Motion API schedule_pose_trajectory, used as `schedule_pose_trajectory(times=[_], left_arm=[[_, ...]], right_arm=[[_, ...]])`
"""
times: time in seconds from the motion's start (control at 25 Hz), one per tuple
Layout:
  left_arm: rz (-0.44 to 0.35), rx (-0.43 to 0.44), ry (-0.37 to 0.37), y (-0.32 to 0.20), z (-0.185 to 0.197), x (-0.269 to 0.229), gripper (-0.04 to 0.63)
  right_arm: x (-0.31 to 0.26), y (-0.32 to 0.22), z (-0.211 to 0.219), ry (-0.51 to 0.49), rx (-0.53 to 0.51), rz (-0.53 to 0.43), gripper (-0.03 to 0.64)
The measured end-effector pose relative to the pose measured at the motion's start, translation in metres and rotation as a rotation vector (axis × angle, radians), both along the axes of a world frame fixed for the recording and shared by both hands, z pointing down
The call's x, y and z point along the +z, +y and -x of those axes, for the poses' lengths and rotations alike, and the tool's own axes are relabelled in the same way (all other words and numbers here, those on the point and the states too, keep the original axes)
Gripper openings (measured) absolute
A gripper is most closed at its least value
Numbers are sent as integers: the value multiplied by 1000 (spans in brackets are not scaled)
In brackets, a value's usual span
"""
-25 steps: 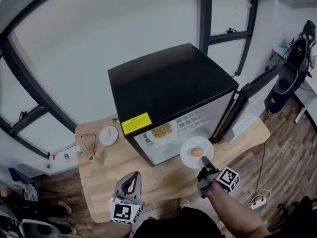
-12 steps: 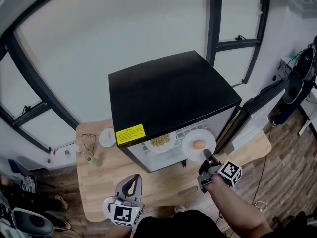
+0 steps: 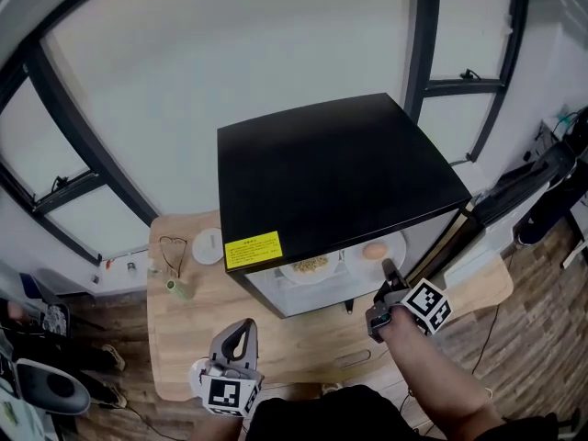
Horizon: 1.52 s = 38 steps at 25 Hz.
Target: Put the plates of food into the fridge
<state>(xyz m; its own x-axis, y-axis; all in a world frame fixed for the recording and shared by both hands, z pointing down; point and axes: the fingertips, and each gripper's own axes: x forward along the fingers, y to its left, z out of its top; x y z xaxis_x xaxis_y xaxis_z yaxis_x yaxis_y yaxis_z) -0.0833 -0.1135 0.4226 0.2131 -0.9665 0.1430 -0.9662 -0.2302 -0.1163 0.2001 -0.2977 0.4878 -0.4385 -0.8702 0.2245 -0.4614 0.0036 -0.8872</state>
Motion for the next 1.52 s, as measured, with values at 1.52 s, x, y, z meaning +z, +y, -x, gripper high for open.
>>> schedule_pose_trajectory(times=[1.52], left_arm=[[15,-48,41,22,46,11,5]], right_arm=[[50,63,15,414,-82,-92,218]])
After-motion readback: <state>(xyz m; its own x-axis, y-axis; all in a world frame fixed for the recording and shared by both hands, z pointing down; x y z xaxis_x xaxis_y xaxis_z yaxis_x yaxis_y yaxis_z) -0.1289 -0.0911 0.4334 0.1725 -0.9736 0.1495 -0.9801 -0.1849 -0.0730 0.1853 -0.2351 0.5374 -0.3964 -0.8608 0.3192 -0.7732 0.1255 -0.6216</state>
